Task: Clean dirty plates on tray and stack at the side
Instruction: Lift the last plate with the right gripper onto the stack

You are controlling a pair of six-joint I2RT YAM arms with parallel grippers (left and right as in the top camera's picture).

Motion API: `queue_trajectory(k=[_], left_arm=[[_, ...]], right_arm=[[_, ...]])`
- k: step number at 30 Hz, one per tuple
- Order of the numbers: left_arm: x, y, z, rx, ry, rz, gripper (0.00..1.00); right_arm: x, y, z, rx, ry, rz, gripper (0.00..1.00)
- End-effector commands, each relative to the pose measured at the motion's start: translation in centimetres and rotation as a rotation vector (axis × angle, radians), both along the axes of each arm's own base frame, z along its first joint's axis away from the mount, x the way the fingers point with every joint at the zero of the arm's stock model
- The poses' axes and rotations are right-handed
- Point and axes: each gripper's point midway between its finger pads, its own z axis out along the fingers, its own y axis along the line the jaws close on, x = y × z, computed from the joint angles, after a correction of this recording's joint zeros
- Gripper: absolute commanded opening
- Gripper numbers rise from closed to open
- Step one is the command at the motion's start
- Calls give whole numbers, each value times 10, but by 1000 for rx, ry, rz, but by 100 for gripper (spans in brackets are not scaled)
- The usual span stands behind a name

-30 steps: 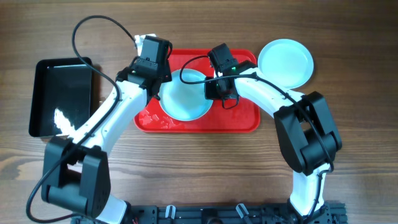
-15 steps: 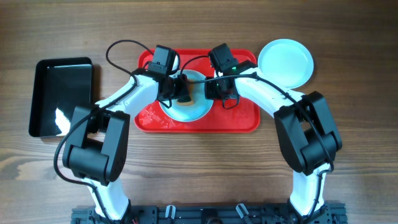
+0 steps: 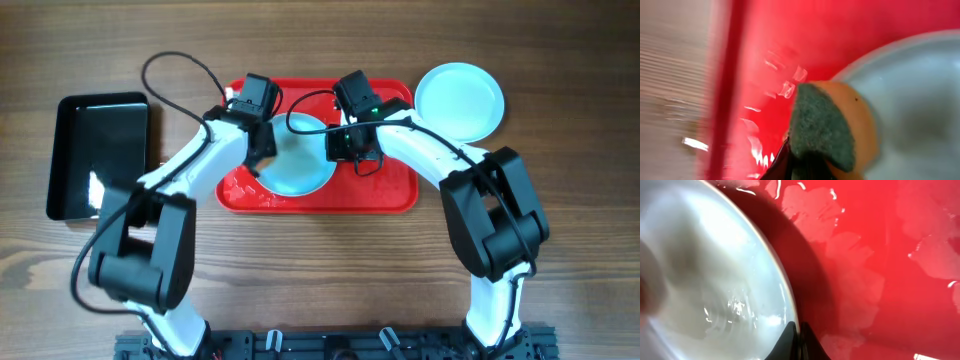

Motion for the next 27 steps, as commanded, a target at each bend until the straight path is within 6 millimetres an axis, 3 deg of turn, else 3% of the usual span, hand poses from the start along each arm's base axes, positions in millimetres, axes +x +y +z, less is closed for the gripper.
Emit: queue_trajectory(k=[1,5,8,12,15,17,23,27], left_arm=[[15,53,52,207,-186,133,4],[17,44,75,133,-246,129,4],[16,24,80,7,-243,81,4],[8,-13,67,-184,-162,-14,4],[6,-17,60,-198,-138,-21,4],[6,-17,56,-195,-128,-20,4],[6,-17,55,-195,-128,-20,4],[6,-17,55,-195,-126,-20,4]], right_arm=[[5,-24,-13,-70,4,-46,4],[16,-23,-5,-81,-43,-5,4],[33,-25,17,-102,-97,16,3],[65,-46,67,-266,-214,6,4],[86,-67,118,-433,-342,24,4],[96,-92,161,-584,-448,-23,4],[95,-134,241,-882,-623,-25,4],[90,-148,273,-1029,-682,-74,4]])
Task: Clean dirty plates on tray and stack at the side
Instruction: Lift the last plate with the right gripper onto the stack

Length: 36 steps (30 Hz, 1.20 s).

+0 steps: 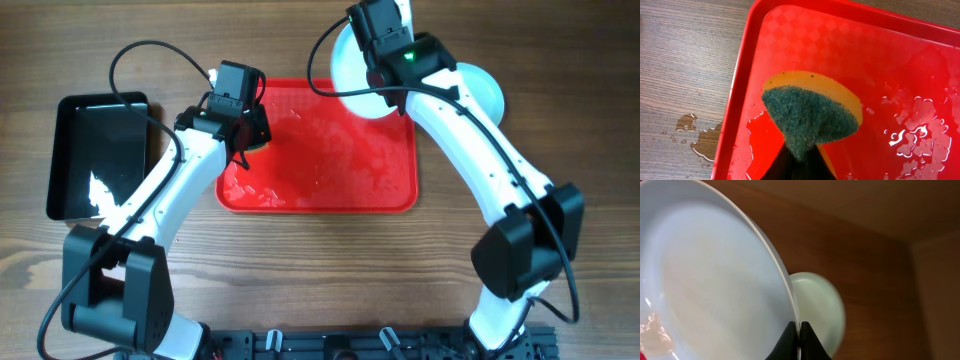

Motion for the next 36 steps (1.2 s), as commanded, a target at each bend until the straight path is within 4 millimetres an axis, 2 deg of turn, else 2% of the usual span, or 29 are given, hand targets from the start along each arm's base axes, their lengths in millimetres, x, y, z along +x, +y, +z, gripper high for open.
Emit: queue_trajectory(k=[1,5,10,17,20,21,24,26,28,32,34,36], left_arm=[[-3,-2,-8,-9,22,2,4],[-3,-2,-8,-9,21,2,4],[-3,-2,-8,-9,22,2,4],[-3,-2,-8,-9,22,2,4],[-3,-2,-8,-9,22,2,4],[-3,-2,-8,-9,22,2,4],[-3,-2,-8,-9,22,2,4],[-3,-1,-8,-8,24,2,4],[-4,-1,-8,-8,25,2,4],[-4,-1,-8,-8,25,2,4],[-4,-1,-8,-8,25,2,4],[-4,-1,-8,-8,25,2,4]], right_arm=[[-8,-22,62,-227,-146,-86,4],[-13,-10,77,-326,-176,-71,4],[-25,-2,102,-411,-276,-146,4],[-28,4,99,-376,-291,-149,4],[-29,6,85,-325,-249,-121,4],[-29,10,73,-268,-217,-96,4],[-28,16,19,64,-42,-60,4],[-24,1,-1,248,25,-125,4],[-16,-25,-13,413,80,-182,4],[-6,-95,-35,679,152,-291,4],[-8,-141,-54,772,155,-376,4],[-14,-171,-75,800,150,-440,4]])
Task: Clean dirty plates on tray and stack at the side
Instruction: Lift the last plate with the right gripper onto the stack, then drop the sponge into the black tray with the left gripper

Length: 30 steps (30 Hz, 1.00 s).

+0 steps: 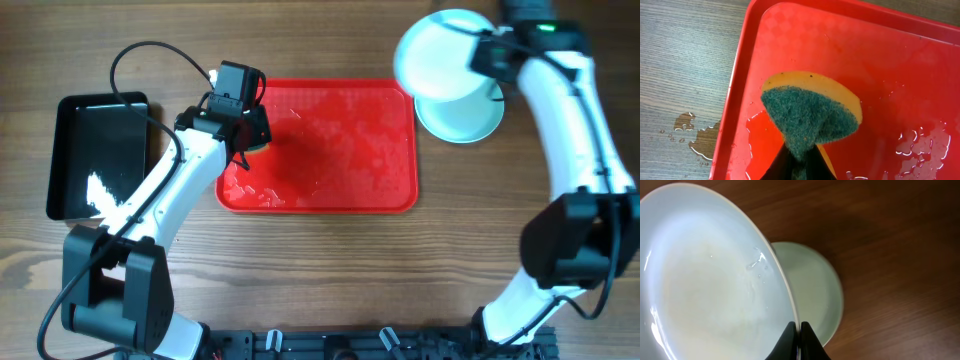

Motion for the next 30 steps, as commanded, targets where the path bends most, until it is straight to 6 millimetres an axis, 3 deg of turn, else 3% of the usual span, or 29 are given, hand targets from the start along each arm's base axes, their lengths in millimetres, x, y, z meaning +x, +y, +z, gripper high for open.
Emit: queue_trajectory(k=[1,3,6,12,14,15,16,19,21,23,24,27,30], left_arm=[[-2,0,-7,-3,19,6,4],[-2,0,-7,-3,19,6,4],[-2,0,-7,-3,19,6,4],[-3,0,-8,-2,23,6,4],[-3,0,-8,-2,22,5,4],[-2,0,-7,-3,18,5,4],[-1,-1,-7,-4,13,6,4],[16,5,2,-26,-57,30,4],[29,13,9,-74,-101,50,4],[39,22,14,-141,-129,63,4],[45,34,17,-167,-146,84,4],[57,87,24,-163,-196,198,4],[54,162,25,-100,-221,374,4]], right_arm=[[-14,-23,-35,187,16,-56,4],[-18,-36,-55,188,15,-85,4],[-20,-39,-82,183,2,-92,4],[-19,-39,-94,210,-28,-146,22],[-19,-31,-94,259,-25,-137,37],[-17,-15,-92,331,-31,-76,46],[-14,2,-87,405,-45,5,49],[-17,86,-51,742,-113,369,61],[-28,124,-44,813,-88,477,63],[-36,152,-49,801,-36,520,65],[-41,170,-53,779,-9,552,70],[-55,216,-60,724,41,640,70],[-69,254,-70,616,73,711,70]])
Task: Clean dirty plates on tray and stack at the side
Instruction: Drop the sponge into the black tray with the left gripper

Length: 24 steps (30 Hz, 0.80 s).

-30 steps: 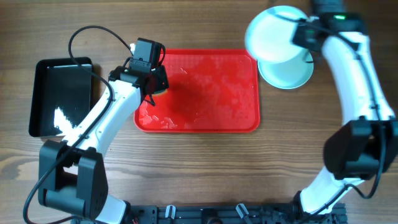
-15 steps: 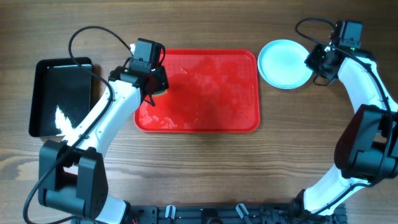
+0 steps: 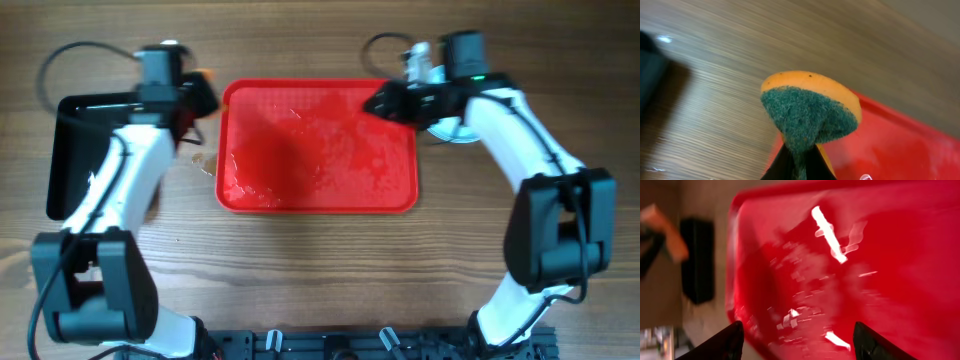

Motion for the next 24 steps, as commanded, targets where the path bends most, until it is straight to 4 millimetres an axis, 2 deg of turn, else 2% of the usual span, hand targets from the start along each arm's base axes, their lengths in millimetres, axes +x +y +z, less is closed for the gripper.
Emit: queue_trajectory(k=[1,4,7,8,10,13,14,15,16,17,19,21,22,24], left_arm=[[-10,92,-4,34,11,223,4],[-34,157,-8,54,42,383,4],[-61,196,-18,35,96,487,4],[-68,203,-23,27,118,507,4],[-74,208,-35,6,150,519,4],[-75,206,-58,-18,202,511,5],[-76,204,-66,-23,223,508,14],[-76,203,-72,-32,235,503,40],[-75,201,-77,-46,245,495,48],[-74,198,-79,-63,243,484,50],[-64,190,-71,-110,198,446,63],[-57,184,-54,-137,148,417,70],[-54,181,-36,-144,104,401,71],[-51,173,1,-157,15,366,72]], right_arm=[[-16,37,-6,-116,-60,85,70],[-29,61,-14,-213,-88,126,77],[-38,76,-19,-263,-70,91,77],[-40,80,-19,-262,-64,83,77],[-43,89,-17,-246,-53,69,77],[-45,91,-18,-245,-48,69,84],[-46,91,-18,-247,-45,71,85],[-47,90,-19,-249,-42,72,88],[-48,90,-18,-251,-39,73,92],[-48,90,-16,-250,-40,72,95],[-48,90,-3,-239,-61,70,99],[-48,87,19,-237,-97,74,100],[-48,77,41,-256,-134,48,100],[-49,58,72,-286,-191,-5,100]])
